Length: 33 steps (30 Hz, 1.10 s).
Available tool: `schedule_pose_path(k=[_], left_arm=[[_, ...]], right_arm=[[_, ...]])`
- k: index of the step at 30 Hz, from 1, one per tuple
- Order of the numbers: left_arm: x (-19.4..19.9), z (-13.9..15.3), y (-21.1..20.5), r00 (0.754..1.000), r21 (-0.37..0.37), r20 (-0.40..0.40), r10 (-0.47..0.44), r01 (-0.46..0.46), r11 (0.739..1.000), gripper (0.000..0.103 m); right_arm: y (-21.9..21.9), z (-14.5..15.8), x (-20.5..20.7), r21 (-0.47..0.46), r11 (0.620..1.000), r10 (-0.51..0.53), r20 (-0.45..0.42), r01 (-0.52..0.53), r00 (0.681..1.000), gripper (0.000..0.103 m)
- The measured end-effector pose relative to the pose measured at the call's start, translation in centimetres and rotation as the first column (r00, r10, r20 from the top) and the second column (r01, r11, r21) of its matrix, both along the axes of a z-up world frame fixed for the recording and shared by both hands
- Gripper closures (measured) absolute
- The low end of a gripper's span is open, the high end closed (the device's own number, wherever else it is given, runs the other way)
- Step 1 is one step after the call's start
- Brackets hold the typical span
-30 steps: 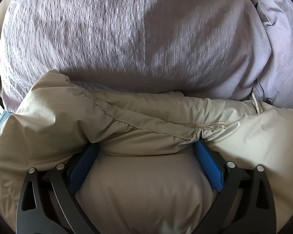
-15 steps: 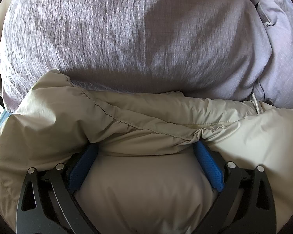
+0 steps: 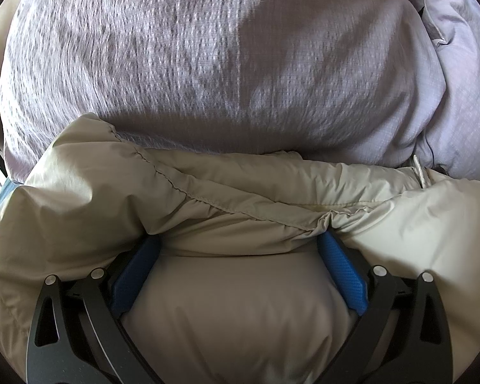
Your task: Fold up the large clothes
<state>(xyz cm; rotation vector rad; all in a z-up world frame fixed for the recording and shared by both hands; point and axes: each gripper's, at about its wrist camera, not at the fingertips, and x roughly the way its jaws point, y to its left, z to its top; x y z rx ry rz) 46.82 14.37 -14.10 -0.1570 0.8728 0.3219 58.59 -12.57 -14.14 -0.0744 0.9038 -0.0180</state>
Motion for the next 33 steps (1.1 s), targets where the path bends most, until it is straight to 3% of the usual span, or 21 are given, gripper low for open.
schedule_pose_path(k=[16,21,27,33], left_arm=[[0.3,0.5,0.1,1.000,0.007,-0.028,0.012,-0.011,1.000,0.002],[-0.9,3.1,0.5,0.996,-0.021,-0.077,0.045,-0.047,0.999,0.002],[-4.6,6.7,1.8,0.998,-0.014,-0.052,0.038,-0.039,0.999,0.002],[-9.0,8.8,6.2,0.991,-0.028,-0.037,0.130,-0.131,0.991,0.002]], right_arm=[[-0.1,0.1,0.2,0.007,1.000,0.001,-0.005,-0.001,1.000,0.020],[-0.9,1.0,1.2,0.021,1.000,0.009,-0.083,-0.008,0.997,0.008],[-4.7,4.8,-0.9,0.083,0.996,-0.008,-0.065,0.013,0.998,0.003],[-10.5,6.3,-3.3,0.129,0.986,-0.090,-0.097,0.102,0.991,0.002]])
